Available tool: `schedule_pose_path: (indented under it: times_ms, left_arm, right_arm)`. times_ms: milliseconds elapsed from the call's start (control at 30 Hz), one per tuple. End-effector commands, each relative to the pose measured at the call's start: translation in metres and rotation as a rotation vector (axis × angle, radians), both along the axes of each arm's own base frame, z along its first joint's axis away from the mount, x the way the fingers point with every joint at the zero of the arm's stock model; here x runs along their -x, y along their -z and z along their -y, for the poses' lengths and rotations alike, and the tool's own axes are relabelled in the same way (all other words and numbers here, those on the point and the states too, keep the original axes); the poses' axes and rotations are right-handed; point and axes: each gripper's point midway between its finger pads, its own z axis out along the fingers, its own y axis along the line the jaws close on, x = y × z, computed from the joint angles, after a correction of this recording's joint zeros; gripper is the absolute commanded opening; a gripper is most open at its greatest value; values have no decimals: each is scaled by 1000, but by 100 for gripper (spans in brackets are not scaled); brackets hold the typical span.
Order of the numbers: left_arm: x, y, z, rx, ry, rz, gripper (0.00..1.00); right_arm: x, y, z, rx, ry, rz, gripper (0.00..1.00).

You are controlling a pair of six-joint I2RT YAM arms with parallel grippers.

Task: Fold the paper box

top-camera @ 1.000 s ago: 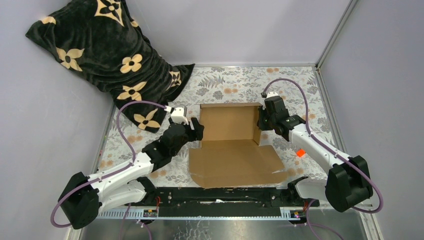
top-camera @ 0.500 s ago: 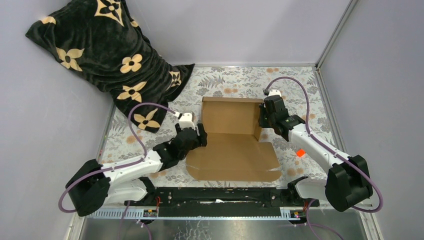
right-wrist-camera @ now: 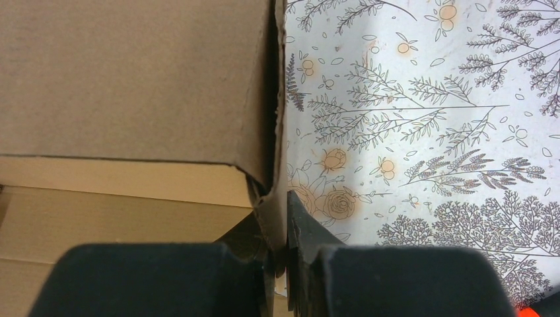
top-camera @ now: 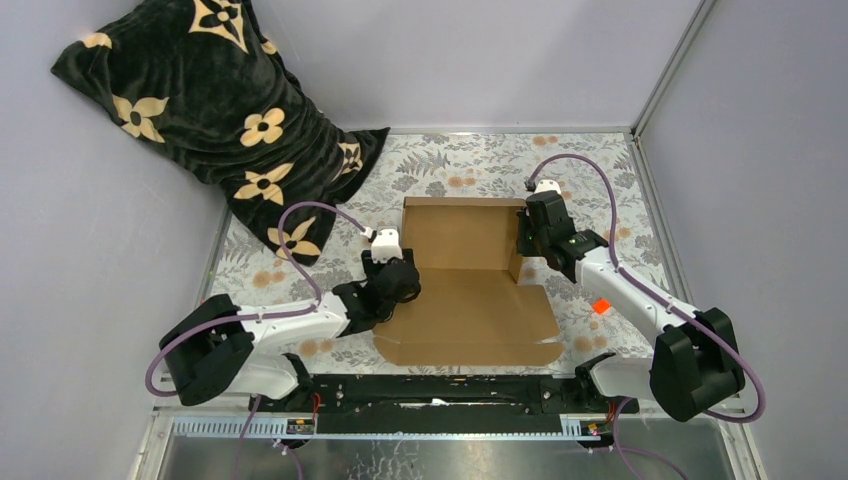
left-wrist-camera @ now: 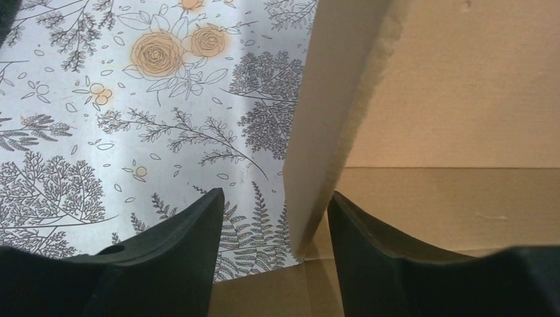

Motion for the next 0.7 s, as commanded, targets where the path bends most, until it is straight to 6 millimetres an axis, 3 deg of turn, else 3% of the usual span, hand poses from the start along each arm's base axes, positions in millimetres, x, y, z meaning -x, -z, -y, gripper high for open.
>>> schedule_pose_path:
  times_ms: [0, 400, 567, 667]
  left_arm:
    - [-8, -6, -4, -22, -74, 43, 63]
    - [-10, 2, -4, -96, -127, 45, 49]
    - [-11, 4, -5, -143, -164, 39, 34]
    - [-12, 2, -6, -170, -184, 40, 19]
  right_arm:
    - [-11, -33, -8, -57, 3, 105, 0]
    - [-5, -37, -7, -64, -8, 117, 0]
    - [-2, -37, -5, -60, -11, 121, 0]
    - [-1, -37, -3, -52, -9, 120, 0]
